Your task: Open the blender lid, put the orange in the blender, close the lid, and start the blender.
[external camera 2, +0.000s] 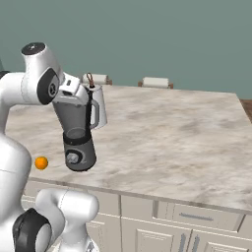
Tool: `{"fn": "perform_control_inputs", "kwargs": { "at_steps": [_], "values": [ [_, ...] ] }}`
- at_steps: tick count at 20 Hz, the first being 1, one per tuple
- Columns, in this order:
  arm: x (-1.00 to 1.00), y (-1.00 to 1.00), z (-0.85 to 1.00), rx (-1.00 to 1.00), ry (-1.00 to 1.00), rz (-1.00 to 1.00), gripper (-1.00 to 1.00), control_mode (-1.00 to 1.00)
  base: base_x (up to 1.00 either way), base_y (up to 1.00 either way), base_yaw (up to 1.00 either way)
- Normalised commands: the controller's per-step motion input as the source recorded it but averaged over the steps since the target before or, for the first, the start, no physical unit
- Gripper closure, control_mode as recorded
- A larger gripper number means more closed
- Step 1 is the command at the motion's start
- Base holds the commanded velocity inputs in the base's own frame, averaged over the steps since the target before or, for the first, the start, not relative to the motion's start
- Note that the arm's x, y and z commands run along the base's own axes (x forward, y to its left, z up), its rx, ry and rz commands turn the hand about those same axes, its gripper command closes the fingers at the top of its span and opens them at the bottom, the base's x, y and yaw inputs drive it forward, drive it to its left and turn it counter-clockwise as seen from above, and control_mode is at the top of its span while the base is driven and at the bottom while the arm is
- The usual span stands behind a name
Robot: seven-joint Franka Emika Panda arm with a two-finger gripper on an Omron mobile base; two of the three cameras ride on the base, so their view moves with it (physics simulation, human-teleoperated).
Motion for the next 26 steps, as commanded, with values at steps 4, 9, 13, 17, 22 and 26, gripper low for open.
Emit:
{"fn": "perform_control_inputs", "kwargs": {
  "at_steps": [4,9,13,17,22,26],
  "values": [
    [0.10,0.07,0.84,0.00,0.00,-0.01,-1.00,-1.00,0.00,0.00,0.00],
    [0.44,0.17,0.30,0.00,0.09,0.00,-1.00,-1.00,0.00,0.00,0.00],
    [0.37,0.13,0.00,0.00,0.13,0.00,-1.00,-1.00,0.00,0.00,0.00],
    [0.28,0.14,-0.33,-0.03,0.04,0.00,-1.00,-1.00,0.00,0.00,0.00],
    [0.45,0.08,-0.40,0.00,0.11,0.00,-1.00,-1.00,0.00,0.00,0.00],
    [0.46,0.06,-0.21,0.00,0.11,0.00,-1.00,-1.00,0.00,0.00,0.00]
  ]
}}
